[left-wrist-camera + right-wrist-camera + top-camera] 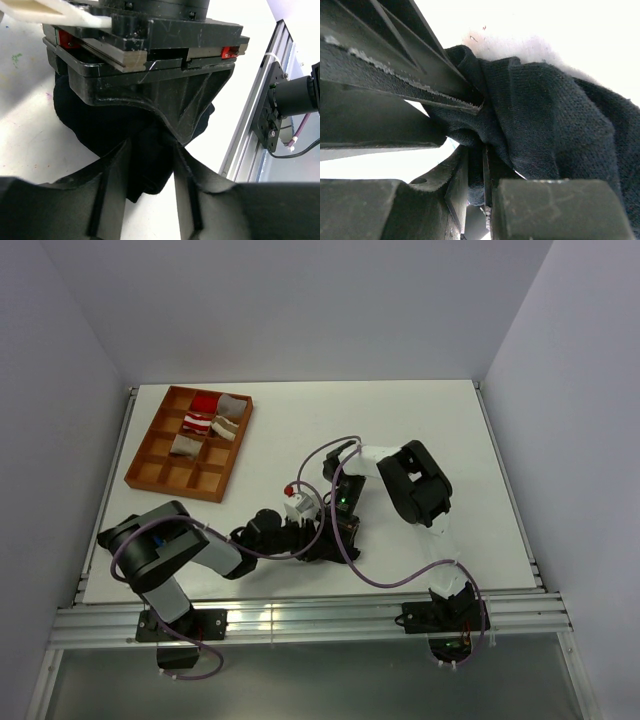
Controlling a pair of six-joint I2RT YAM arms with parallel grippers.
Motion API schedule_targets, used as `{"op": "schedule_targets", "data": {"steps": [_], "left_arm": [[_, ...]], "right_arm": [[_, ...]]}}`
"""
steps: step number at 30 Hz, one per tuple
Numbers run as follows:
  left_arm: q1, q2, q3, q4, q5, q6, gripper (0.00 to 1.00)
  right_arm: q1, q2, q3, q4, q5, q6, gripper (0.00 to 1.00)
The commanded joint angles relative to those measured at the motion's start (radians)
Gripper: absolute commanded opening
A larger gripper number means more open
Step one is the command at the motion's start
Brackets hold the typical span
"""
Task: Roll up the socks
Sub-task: Roll the sock at the center of the board.
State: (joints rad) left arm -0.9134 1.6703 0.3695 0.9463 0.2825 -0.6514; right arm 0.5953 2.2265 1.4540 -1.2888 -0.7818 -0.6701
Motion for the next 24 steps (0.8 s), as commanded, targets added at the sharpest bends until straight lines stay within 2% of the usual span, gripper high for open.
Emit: {"op": "schedule_targets", "data": {"steps": [1, 6, 7, 9, 10, 12, 14, 17, 24], "left_arm": [[-0.01, 0.026, 0.005, 0.048, 0.038, -0.014, 0.42], [-0.01, 0.063, 0.026, -0.004, 0.014, -0.019, 0.33], [-0.01, 0.071, 0.029, -0.013, 0.011, -0.022, 0.25], [-0.01, 0.091, 0.034, -0.023, 0.007, -0.027, 0.16], [-0.012, 0.098, 0.035, -0.029, 0.003, -0.034, 0.06], [-0.012, 0.115, 0.042, -0.047, -0.008, -0.04, 0.0], [-0.012, 0.127, 0.042, -0.072, -0.028, -0.045, 0.0], [-0.012, 0.141, 0.042, -0.084, -0.037, -0.054, 0.0], [-0.01, 0.151, 0.052, -0.162, -0.083, -0.093, 0.0]], "right_arm": [[-0.017, 0.03, 0.005, 0.16, 0.131, -0.016, 0.14], [-0.019, 0.013, 0.0, 0.18, 0.125, 0.006, 0.15], [-0.019, 0.007, -0.006, 0.187, 0.127, 0.01, 0.15], [-0.02, -0.014, -0.011, 0.21, 0.127, 0.03, 0.17], [-0.019, -0.022, -0.017, 0.217, 0.125, 0.036, 0.19], [-0.022, -0.05, -0.02, 0.235, 0.115, 0.056, 0.26], [-0.029, -0.082, -0.027, 0.25, 0.107, 0.069, 0.33], [-0.048, -0.138, -0.046, 0.275, 0.105, 0.079, 0.39], [-0.133, -0.275, -0.092, 0.293, 0.082, 0.058, 0.47]]}}
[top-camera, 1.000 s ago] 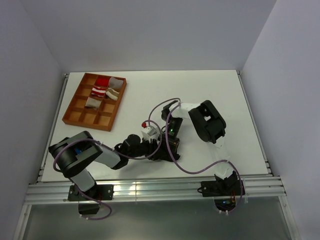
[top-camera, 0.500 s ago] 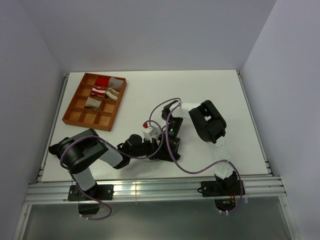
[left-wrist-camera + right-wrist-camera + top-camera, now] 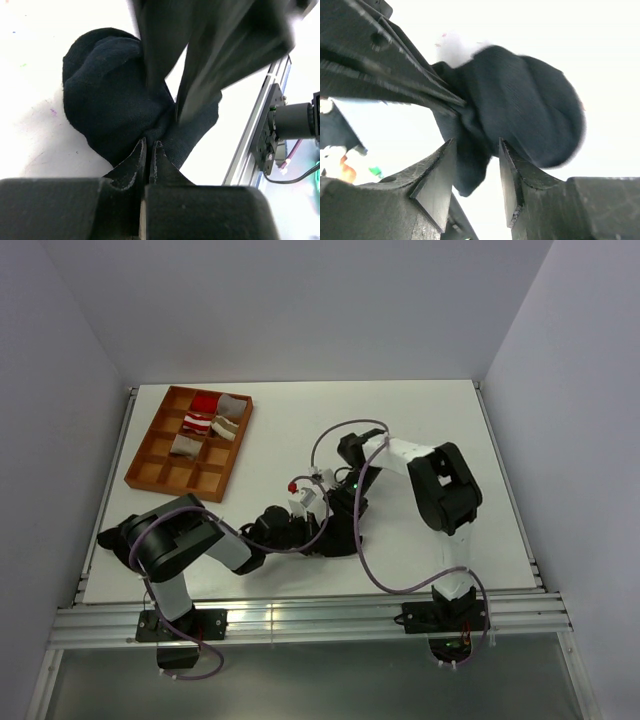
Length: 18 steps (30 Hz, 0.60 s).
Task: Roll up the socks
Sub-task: Roll the sock at the center of the board.
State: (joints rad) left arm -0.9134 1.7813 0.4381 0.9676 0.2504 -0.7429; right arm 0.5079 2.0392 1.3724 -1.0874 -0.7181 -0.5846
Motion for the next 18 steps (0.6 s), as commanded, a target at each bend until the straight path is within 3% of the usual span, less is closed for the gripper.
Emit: {"op": "schedule_targets", "data": {"steps": [1, 8, 18], "left_arm": [[-0.01, 0.038, -0.016, -0.194, -0.057, -0.013, 0.0], [-0.01, 0.018, 0.039, -0.332, -0.094, -0.061, 0.0], [-0.002, 0.067, 0.295, -0.783, -0.068, -0.168, 0.0]], "right_arm": [[-0.058, -0.102, -0.018, 0.093, 0.016, -0.029, 0.47], [-0.152, -0.238, -0.094, 0.121, -0.018, -0.066, 0.48], [-0.181, -0.572, -0.386, 0.382, 0.115, -0.107, 0.49]]}}
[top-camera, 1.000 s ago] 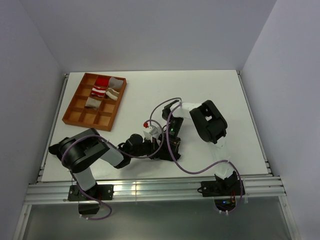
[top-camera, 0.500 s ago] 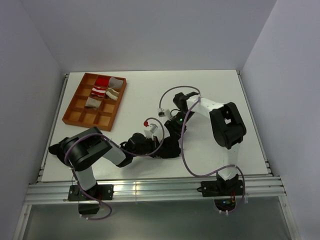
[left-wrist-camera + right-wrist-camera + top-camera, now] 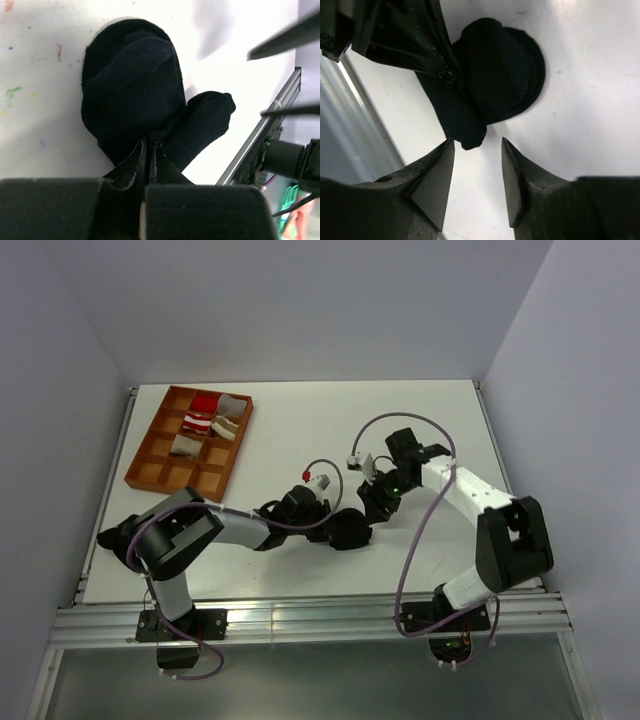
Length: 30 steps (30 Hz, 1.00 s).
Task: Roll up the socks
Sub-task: Roll the sock at the center of the board.
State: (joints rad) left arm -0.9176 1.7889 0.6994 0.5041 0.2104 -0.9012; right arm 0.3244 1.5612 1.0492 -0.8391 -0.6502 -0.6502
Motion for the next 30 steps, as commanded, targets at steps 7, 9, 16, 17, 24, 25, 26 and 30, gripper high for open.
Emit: {"op": "schedule_targets", "data": {"steps": [7, 9, 16, 17, 24, 25, 26, 30], "left_arm": [[0.036, 0.081, 0.106, -0.391, 0.092, -0.061, 0.0], [0.045, 0.087, 0.123, -0.423, 0.112, -0.062, 0.0], [0.072, 0.127, 0.17, -0.484, 0.175, -0.053, 0.0], [0.077, 0.13, 0.173, -0.49, 0.176, -0.051, 0.01], [0.082, 0.145, 0.178, -0.475, 0.204, -0.061, 0.0], [0.082, 0.145, 0.175, -0.467, 0.208, -0.062, 0.0], [0.083, 0.147, 0.173, -0.464, 0.21, -0.065, 0.0], [0.085, 0.15, 0.172, -0.46, 0.215, -0.065, 0.0]], "right_arm": [[0.013, -0.311, -0.235, 0.281, 0.066, -0.109, 0.56], [0.018, -0.337, -0.274, 0.294, 0.054, -0.137, 0.57], [0.139, -0.429, -0.377, 0.347, 0.109, -0.203, 0.59], [0.16, -0.434, -0.385, 0.368, 0.135, -0.201, 0.59], [0.329, -0.397, -0.439, 0.449, 0.254, -0.186, 0.61], [0.34, -0.388, -0.439, 0.462, 0.265, -0.184, 0.61], [0.353, -0.379, -0.44, 0.466, 0.273, -0.186, 0.61], [0.373, -0.331, -0.439, 0.486, 0.317, -0.187, 0.61]]}}
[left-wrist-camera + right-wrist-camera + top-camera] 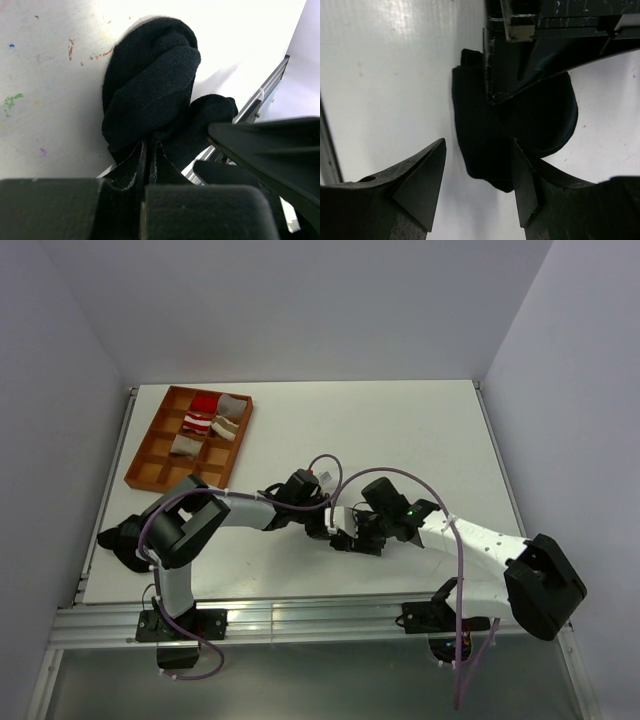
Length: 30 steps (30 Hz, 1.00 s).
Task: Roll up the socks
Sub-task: Roll the sock at the center of the board.
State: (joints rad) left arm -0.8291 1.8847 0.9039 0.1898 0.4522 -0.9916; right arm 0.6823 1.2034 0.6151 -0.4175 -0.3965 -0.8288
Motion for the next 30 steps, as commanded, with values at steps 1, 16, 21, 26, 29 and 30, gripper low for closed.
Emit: {"op": "schedule_targets", "data": {"steps": [1, 16, 21, 26, 29, 30], "left_arm": [[-0.004, 0.056, -0.034, -0.144, -0.026, 0.025, 0.0], [0.021, 0.034, -0.082, -0.038, -0.018, -0.062, 0.0], [0.022, -0.004, -0.161, 0.072, -0.036, -0.122, 0.03], [0.019, -0.027, -0.22, 0.19, -0.084, -0.168, 0.04], [0.013, -0.052, -0.256, 0.233, -0.137, -0.196, 0.04], [0.01, -0.071, -0.281, 0.261, -0.153, -0.205, 0.04]], "right_arm": [[0.017, 0.034, -0.006, 0.071, 0.07, -0.01, 0.61], [0.014, 0.179, 0.044, -0.001, 0.024, 0.057, 0.23], [-0.07, 0.295, 0.156, -0.13, -0.126, 0.053, 0.18], [-0.168, 0.49, 0.351, -0.368, -0.246, -0.009, 0.18], [-0.193, 0.573, 0.451, -0.48, -0.304, -0.032, 0.18], [-0.207, 0.628, 0.475, -0.503, -0.309, -0.033, 0.18]]}}
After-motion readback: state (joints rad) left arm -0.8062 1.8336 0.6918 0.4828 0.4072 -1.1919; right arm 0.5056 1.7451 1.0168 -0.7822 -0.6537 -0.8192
